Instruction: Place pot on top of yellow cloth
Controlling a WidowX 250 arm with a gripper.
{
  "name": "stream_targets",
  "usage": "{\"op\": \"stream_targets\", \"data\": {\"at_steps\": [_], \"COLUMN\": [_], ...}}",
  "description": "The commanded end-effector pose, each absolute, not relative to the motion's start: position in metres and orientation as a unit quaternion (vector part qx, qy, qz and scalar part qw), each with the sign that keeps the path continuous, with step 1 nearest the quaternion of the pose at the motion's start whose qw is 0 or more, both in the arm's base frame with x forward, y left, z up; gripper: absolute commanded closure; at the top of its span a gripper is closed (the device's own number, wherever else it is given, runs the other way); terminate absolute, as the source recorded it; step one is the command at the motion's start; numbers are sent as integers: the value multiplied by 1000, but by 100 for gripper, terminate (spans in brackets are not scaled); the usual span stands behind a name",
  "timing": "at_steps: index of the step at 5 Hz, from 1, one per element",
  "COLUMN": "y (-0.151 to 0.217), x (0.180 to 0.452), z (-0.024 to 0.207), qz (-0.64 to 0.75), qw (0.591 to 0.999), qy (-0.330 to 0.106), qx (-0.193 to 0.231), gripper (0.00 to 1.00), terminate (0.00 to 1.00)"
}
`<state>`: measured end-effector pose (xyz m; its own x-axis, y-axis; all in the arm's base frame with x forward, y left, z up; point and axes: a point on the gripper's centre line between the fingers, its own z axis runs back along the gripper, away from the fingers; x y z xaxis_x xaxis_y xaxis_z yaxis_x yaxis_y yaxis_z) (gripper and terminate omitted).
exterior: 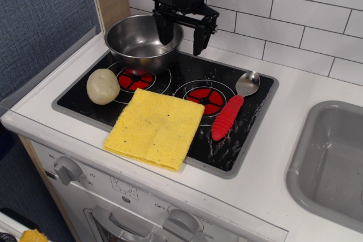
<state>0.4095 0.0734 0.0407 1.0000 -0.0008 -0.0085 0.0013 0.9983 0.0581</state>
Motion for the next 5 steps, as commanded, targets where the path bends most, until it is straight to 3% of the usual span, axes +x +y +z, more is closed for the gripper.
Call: {"op": "stream_targets", "data": {"at_steps": [1,2,4,5], "y": [76,75,83,82], "x": [413,413,412,408], "z": [53,68,78,101], "qz": [-11,-11,5,-4], "qw": [999,998,998,997], "qy": [-15,-37,-40,-50], "qx": [40,48,54,57], "gripper": [100,100,100,100], "terminate": [0,0,0,0]}}
